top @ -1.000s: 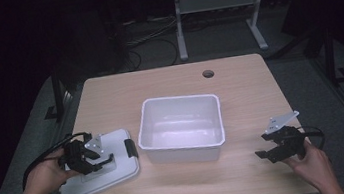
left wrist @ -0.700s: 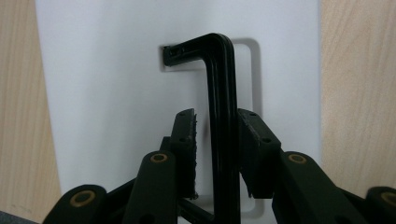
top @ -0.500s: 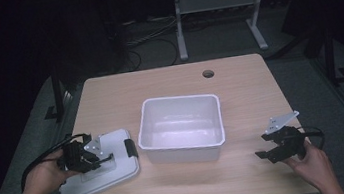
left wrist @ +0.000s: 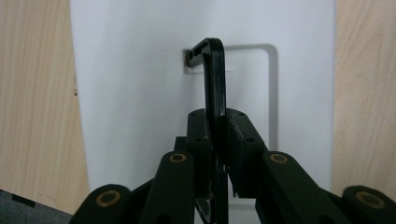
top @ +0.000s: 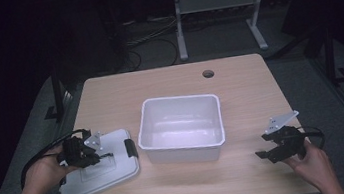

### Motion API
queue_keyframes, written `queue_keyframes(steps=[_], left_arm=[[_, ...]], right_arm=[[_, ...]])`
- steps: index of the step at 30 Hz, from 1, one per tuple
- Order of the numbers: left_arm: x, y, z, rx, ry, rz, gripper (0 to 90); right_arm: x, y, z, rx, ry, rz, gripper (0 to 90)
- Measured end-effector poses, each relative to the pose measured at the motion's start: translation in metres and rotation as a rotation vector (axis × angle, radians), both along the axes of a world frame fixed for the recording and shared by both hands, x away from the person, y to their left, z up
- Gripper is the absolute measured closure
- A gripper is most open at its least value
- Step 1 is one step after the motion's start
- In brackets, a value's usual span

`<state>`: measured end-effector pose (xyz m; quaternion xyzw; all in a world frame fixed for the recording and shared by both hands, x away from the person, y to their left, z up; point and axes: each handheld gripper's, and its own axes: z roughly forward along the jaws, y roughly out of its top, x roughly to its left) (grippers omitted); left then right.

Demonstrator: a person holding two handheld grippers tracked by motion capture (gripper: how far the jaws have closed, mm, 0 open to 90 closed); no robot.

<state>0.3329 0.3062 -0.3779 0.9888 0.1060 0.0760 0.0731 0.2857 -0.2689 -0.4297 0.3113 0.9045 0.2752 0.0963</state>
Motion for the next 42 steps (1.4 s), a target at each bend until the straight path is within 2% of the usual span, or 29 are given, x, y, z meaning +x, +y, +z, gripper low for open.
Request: queue_keyframes(steps=[17, 26, 42], left_arm=[[0.007, 0.000, 0.003, 0.012, 0.004, 0.004, 83.4], [0.010, 0.002, 0.004, -0.003, 0.021, 0.012, 84.6], [0.015, 0.001, 0.005, 0.004, 0.048, 0.002, 85.1]], right_arm=[[0.000, 0.000, 0.000, -0.002, 0.003, 0.004, 31.8], [0.000, 0.000, 0.000, -0.004, 0.002, 0.004, 31.8], [0.000, 0.001, -0.001, -0.009, 0.003, 0.009, 31.8]])
